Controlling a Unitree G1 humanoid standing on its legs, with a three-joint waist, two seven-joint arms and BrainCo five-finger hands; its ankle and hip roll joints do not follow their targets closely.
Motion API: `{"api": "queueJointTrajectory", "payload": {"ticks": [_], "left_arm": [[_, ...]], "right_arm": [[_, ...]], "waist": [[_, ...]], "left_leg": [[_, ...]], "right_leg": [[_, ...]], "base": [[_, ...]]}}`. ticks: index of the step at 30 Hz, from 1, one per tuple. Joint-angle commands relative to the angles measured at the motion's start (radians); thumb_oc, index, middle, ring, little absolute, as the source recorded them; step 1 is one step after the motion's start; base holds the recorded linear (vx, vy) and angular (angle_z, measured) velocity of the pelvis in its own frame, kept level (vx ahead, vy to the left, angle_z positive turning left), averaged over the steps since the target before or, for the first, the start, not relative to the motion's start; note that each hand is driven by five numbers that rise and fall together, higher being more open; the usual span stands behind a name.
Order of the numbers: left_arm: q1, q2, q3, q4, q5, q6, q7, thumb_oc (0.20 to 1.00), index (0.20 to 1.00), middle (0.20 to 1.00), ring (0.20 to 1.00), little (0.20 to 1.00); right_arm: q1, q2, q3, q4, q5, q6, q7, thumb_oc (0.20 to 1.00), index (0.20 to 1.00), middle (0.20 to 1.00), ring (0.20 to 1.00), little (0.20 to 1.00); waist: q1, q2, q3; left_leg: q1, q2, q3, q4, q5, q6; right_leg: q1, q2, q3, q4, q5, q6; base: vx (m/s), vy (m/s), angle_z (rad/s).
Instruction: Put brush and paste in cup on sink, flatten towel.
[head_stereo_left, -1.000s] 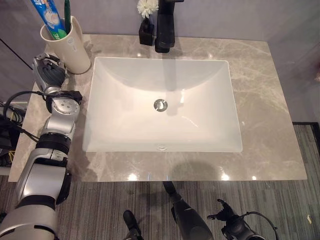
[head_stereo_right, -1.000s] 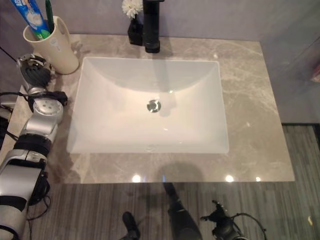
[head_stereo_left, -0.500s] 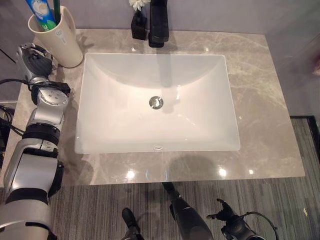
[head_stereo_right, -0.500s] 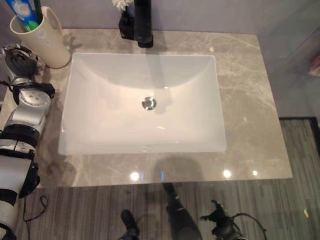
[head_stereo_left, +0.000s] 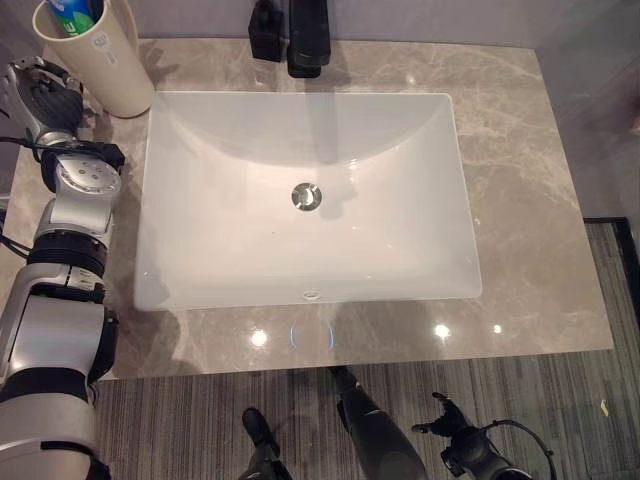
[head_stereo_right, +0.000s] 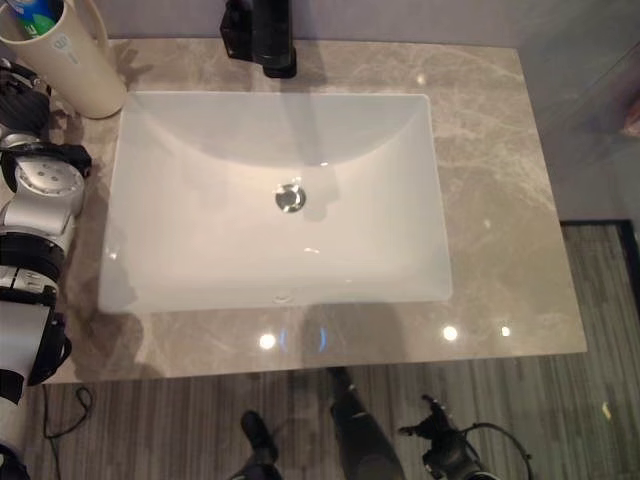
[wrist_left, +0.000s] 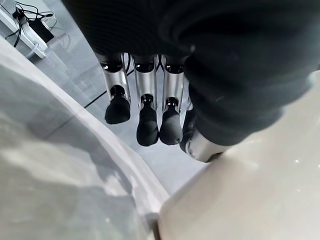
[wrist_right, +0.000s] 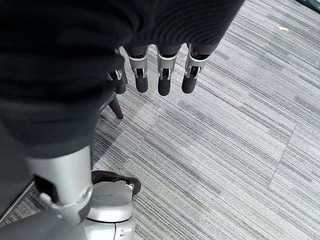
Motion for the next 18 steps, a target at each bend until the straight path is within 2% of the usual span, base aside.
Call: {"api": "queueJointTrajectory", "payload": {"ticks": [1, 4, 6, 11, 18], "left_arm": [[0.045, -0.074, -0.016, 0.027, 0.014, -0.016, -0.016, 0.2, 0.2, 0.2, 0.2, 0.2], [0.048, -0.083, -0.012, 0.018, 0.007, -0.018, -0.016, 0.2, 0.2, 0.2, 0.2, 0.2], [0.049, -0.127, 0.002, 0.009, -0.032, -0.024, -0.017, 0.2, 0.2, 0.2, 0.2, 0.2], [0.046, -0.171, -0.002, -0.034, -0.032, -0.028, -0.01, 0.2, 0.2, 0.2, 0.2, 0.2], [0.04, -0.184, -0.004, -0.037, -0.034, -0.027, -0.014, 0.2, 0.2, 0.2, 0.2, 0.2]], "right_arm": [[0.007, -0.02, 0.02, -0.004, 0.035, -0.013, -0.018, 1.0, 1.0, 1.0, 1.0, 1.0], [0.006, -0.019, 0.019, 0.0, 0.035, -0.012, -0.019, 1.0, 1.0, 1.0, 1.0, 1.0], [0.006, -0.016, 0.015, 0.003, 0.037, -0.01, -0.024, 1.0, 1.0, 1.0, 1.0, 1.0], [0.01, -0.014, 0.014, -0.001, 0.037, -0.01, -0.03, 1.0, 1.0, 1.0, 1.0, 1.0], [0.009, -0.013, 0.014, -0.006, 0.042, -0.012, -0.032, 1.0, 1.0, 1.0, 1.0, 1.0]], "waist": [[-0.04, -0.029, 0.043], [-0.038, -0.028, 0.042], [-0.043, -0.023, 0.036], [-0.048, -0.021, 0.024], [-0.053, -0.026, 0.022]], "left_leg": [[0.254, -0.042, -0.018, 0.011, -0.09, -0.022], [0.256, -0.039, -0.014, 0.011, -0.092, -0.023], [0.26, -0.033, -0.008, 0.011, -0.098, -0.024], [0.256, -0.031, -0.004, 0.011, -0.097, -0.026], [0.26, -0.029, 0.007, 0.011, -0.099, -0.028]], "right_leg": [[-0.055, -0.014, -0.018, -0.145, 0.229, 0.057], [-0.056, -0.011, -0.015, -0.147, 0.23, 0.057], [-0.054, -0.004, -0.009, -0.153, 0.228, 0.057], [-0.061, -0.001, -0.001, -0.161, 0.233, 0.058], [-0.065, 0.006, 0.009, -0.168, 0.241, 0.06]], "base": [[0.03, -0.001, -0.02], [0.0, 0.0, 0.0], [0.04, -0.009, -0.01], [0.01, 0.0, 0.0], [0.01, -0.009, -0.08]]}}
